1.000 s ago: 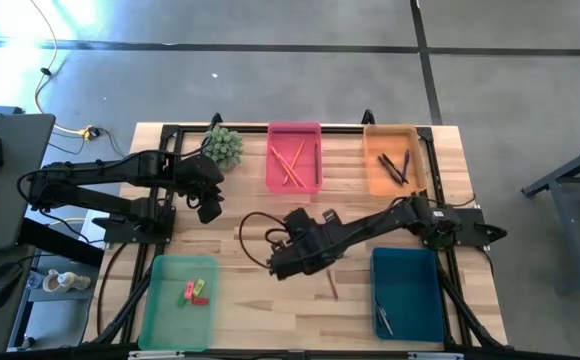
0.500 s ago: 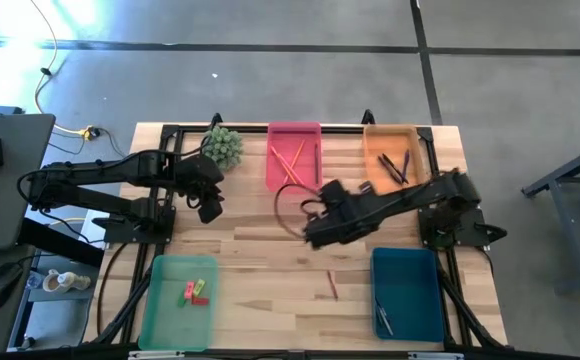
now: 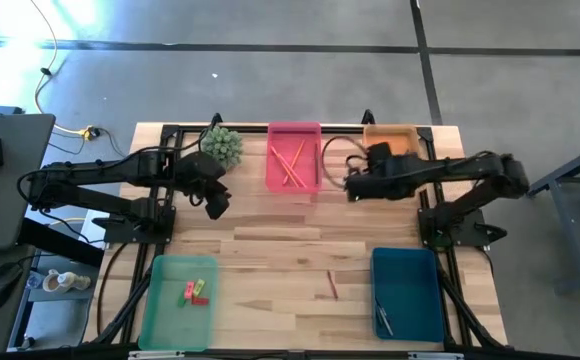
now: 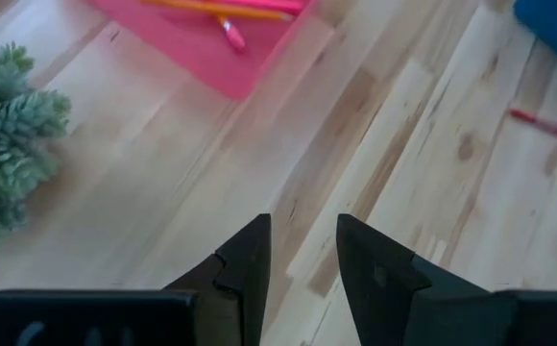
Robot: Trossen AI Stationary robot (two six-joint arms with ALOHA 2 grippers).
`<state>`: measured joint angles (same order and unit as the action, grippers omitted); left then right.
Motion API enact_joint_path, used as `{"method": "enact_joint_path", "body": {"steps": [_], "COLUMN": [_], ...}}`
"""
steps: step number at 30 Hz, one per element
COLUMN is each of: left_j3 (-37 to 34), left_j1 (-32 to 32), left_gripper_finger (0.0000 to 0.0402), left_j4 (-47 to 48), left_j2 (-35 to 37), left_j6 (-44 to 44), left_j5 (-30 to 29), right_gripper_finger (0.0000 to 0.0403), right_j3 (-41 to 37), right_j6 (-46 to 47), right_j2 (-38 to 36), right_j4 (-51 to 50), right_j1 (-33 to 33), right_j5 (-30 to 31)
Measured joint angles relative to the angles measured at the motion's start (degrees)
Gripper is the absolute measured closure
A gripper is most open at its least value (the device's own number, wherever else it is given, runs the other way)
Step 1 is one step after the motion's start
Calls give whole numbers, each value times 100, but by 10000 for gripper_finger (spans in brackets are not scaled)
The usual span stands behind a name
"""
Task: Sort crayons/erasers/pens/pencils in bins
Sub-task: Put the black pen into the orange bin
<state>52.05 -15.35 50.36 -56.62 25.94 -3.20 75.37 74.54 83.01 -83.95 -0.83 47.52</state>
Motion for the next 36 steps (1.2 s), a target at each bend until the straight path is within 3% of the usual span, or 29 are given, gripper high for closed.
{"method": "enact_joint_path", "body": {"steps": [7,12,24,36], "left_j3": [0,0,0,0], "left_j1": [0,2,2,0], "left_gripper_finger": [291,291,291,291], "left_j4": [-567,-1049,-1490,-1546], "left_j2": [0,0,-2,-2], "left_j6": [48,45,265,361], "left_j5": [-2,-81,-511,-859], "right_gripper_finger": [391,391,391,391], "right_j3": [-1113,-1673,-2373,-2388], "right_j6": [-541,-1673,-4522,-5254], "right_j2": [-654,-790,-785,-608], "right_j4": [708,1765,3915,4362], "right_j1": [994,1631,3098,4042], "right_j5": [347,294,-783,-1921]}}
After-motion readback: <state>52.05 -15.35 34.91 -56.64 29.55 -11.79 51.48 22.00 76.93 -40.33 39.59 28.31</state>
